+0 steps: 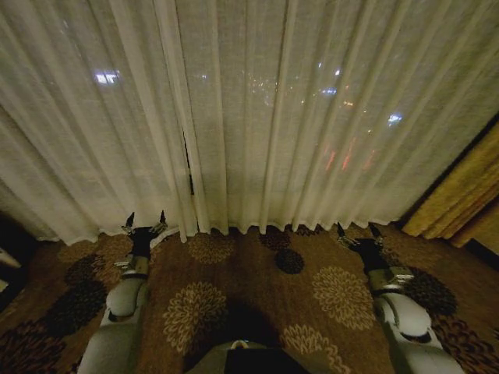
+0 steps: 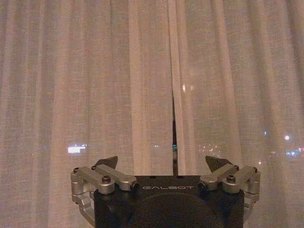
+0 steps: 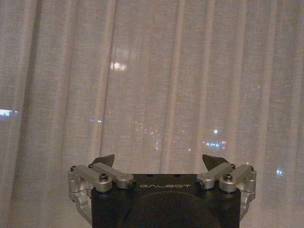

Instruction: Open the curtains by pulling them apart, changing their state from closed to fully open.

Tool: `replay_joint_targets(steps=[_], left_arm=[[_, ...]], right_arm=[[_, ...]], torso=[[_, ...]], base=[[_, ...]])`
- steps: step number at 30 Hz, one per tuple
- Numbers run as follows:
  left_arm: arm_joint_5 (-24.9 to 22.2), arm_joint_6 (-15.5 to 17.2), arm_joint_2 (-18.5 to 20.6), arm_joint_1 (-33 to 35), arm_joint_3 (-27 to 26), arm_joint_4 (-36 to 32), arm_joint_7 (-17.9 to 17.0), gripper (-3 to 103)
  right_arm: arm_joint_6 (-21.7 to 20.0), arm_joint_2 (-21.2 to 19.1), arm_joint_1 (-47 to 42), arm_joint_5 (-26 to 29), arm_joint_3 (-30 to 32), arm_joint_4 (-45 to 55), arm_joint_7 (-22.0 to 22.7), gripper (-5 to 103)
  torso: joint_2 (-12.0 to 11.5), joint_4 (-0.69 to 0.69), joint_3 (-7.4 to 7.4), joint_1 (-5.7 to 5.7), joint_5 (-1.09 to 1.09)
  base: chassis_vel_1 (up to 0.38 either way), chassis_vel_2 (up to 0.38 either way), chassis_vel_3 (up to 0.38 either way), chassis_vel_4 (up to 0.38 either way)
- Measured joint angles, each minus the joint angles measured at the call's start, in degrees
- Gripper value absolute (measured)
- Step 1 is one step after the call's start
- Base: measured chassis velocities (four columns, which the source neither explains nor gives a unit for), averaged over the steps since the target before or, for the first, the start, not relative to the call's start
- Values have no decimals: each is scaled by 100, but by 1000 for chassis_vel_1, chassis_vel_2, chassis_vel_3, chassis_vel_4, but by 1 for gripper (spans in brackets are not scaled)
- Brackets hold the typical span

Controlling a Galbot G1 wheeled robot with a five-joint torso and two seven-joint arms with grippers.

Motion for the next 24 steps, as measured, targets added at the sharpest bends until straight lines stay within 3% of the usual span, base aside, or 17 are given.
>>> replay_joint_targets(steps=[6,14,24], left_arm=[[13,-62,20,-29,63,98,2,100],[33,5,204,-238,274,447,18,100],[132,108,190,-183,272,343,27,100]], right_arm=[[72,89,-18,-55,48,16,0,100],[-214,126,119,-161,-7,-40,112,100],[-273,78,433,-161,-363,-178,109,100]], torso=[[0,-1,0,0,-1],[0,-1,0,0,-1],[0,0,0,0,0]], base=[[0,0,0,0],[0,0,0,0],[0,0,0,0]])
